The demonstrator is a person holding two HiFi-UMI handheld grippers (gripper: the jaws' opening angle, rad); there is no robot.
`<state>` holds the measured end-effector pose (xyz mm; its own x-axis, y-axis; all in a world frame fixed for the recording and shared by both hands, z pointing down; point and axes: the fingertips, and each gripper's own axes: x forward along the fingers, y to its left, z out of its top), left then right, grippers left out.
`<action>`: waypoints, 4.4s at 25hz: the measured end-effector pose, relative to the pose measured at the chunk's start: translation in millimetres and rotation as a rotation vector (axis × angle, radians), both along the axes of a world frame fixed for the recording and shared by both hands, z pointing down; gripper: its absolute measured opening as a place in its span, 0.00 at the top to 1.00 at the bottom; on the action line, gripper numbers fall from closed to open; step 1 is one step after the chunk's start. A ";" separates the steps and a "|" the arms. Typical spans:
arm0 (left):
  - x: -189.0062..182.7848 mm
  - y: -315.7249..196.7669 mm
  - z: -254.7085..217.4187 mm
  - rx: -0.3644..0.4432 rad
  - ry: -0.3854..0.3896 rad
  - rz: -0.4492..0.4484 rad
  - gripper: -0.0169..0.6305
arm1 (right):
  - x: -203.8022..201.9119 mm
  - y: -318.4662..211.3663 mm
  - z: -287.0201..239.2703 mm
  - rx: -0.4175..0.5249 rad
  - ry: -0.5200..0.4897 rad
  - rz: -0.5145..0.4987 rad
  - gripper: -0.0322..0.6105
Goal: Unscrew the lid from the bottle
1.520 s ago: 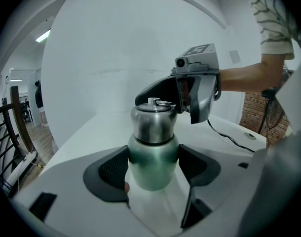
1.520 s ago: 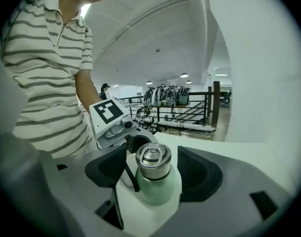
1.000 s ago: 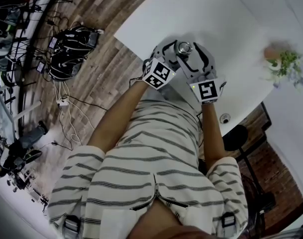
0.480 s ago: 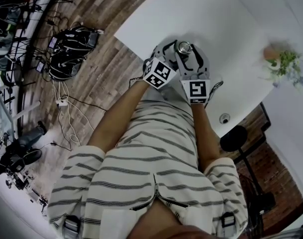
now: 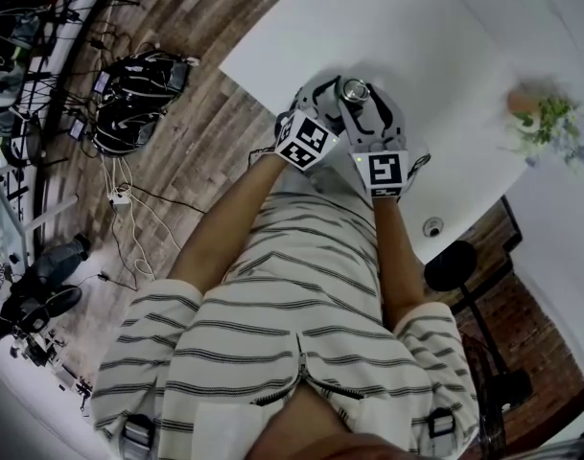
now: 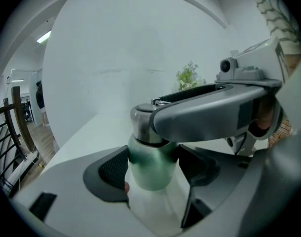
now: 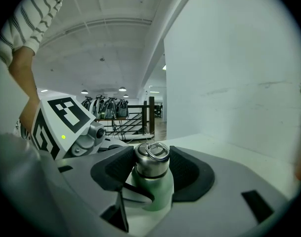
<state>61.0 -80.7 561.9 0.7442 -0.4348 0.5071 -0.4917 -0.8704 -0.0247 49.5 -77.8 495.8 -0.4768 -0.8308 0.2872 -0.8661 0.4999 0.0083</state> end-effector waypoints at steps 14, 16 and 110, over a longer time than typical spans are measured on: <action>-0.4 -0.9 0.0 -0.001 -0.001 0.006 0.49 | -3.0 2.0 -2.0 0.015 0.008 -0.487 0.59; 0.4 -1.9 1.0 0.003 -0.002 0.007 0.49 | -2.4 1.4 -1.7 0.010 -0.004 -0.591 0.59; 1.1 -1.2 2.4 -0.005 -0.006 0.010 0.49 | -2.8 2.0 -0.4 -0.107 0.057 -0.984 0.58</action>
